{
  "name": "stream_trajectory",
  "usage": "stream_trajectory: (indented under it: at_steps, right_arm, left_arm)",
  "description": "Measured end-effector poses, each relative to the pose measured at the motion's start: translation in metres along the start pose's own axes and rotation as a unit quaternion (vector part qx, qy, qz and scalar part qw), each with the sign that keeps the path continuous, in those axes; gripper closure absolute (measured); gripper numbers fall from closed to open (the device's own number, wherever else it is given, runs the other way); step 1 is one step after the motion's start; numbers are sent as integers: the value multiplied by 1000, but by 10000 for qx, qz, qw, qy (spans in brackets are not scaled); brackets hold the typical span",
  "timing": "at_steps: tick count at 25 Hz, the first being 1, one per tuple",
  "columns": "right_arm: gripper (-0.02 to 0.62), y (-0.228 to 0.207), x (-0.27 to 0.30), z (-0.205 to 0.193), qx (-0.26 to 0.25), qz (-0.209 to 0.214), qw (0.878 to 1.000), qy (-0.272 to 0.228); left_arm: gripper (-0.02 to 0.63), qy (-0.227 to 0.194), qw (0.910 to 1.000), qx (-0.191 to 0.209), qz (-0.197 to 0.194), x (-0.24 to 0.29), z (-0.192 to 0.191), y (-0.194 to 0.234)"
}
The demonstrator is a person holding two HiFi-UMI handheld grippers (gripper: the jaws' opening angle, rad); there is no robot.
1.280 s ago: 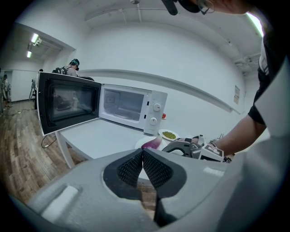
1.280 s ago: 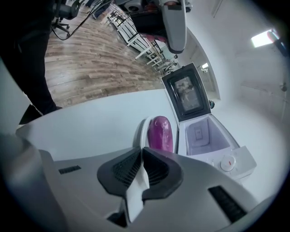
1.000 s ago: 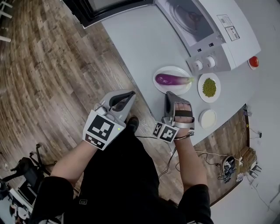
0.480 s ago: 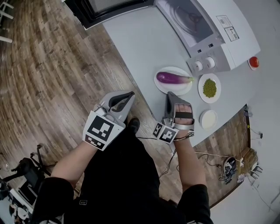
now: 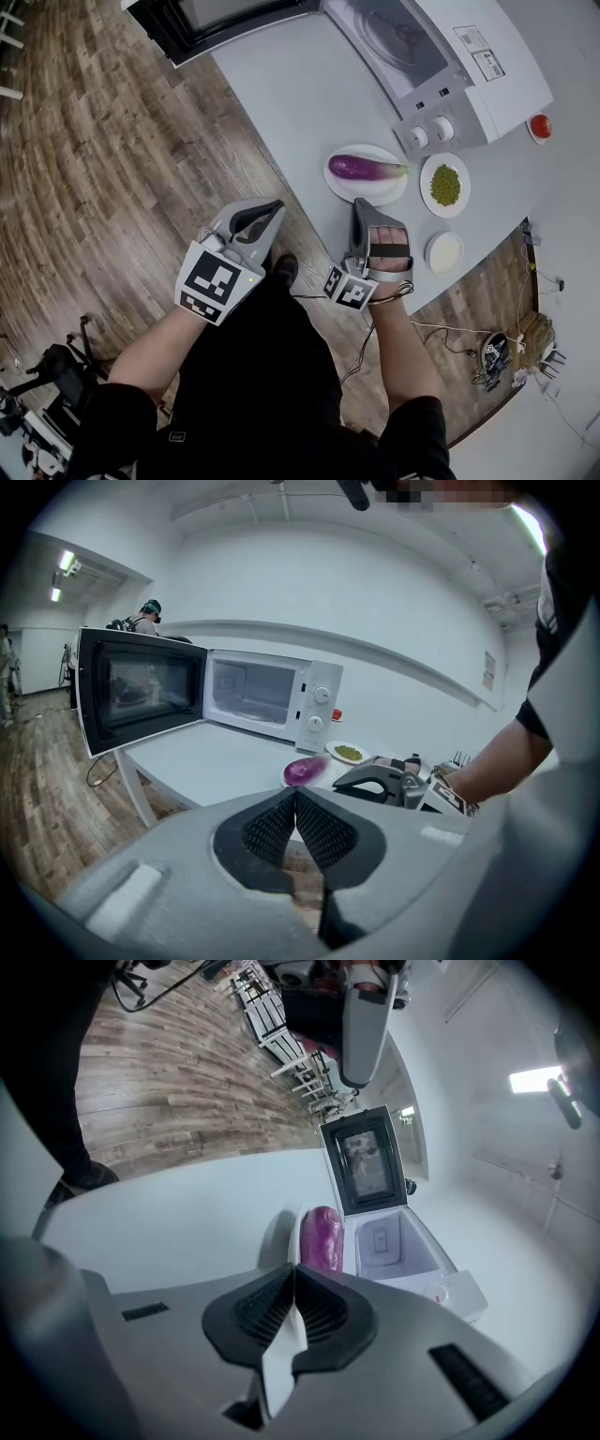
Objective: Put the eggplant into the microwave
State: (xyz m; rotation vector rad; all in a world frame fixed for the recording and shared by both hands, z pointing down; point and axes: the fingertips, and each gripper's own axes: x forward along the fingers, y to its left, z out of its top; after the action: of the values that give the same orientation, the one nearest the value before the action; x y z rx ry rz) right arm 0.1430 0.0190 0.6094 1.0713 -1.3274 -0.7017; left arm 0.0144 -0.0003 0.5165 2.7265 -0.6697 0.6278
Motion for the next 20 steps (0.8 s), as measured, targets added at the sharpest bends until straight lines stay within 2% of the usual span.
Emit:
stream_trajectory:
  at_steps: [20]
  right_arm:
    - [574, -22, -12, -5, 38, -366, 9992, -125]
  left_arm:
    - [597, 5, 9999, 77, 64, 2, 5, -11]
